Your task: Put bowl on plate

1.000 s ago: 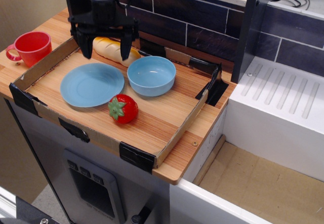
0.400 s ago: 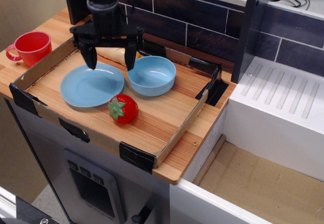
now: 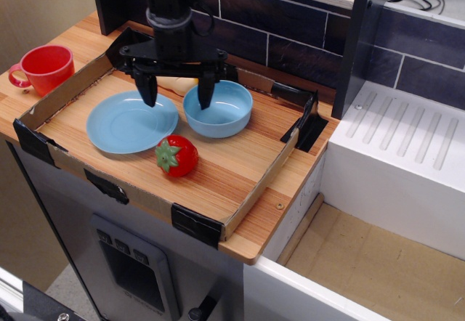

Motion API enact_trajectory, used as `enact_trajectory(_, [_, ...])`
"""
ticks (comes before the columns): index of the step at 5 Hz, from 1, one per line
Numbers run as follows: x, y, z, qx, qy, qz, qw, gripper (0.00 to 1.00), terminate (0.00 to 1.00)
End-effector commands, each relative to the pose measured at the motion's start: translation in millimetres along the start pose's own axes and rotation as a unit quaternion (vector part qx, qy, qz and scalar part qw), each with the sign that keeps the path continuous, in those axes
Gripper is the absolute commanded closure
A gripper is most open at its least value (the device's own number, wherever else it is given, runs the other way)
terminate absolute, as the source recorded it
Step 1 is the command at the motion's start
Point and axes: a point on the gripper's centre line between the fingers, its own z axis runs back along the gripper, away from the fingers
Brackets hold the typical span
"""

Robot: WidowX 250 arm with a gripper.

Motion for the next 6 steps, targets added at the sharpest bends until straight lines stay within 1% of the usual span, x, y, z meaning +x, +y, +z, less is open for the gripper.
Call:
enact_trajectory(1, [6.0,-8.3,1.4,0.0,-0.016,0.004,0.9999,1.0,0.0])
enact_trajectory(2, [3.5,-9.7,-3.5,-0.005,-0.016,0.003,0.9999,1.0,0.0])
enact_trajectory(3, [3.4,-12.4,-2.9,-0.026,-0.013,0.006,0.9996,1.0,0.0])
enact_trajectory(4, [3.5,-12.3,0.6,-0.032,-0.017,-0.002,0.9993,1.0,0.0])
enact_trajectory(5, [9.7,-3.4,21.9,-0.053,-0.029,0.011,0.9981,1.0,0.0])
enact_trajectory(6, [16.7,9.5,48.1,-0.061,-0.023,0.038,0.9972,1.0,0.0])
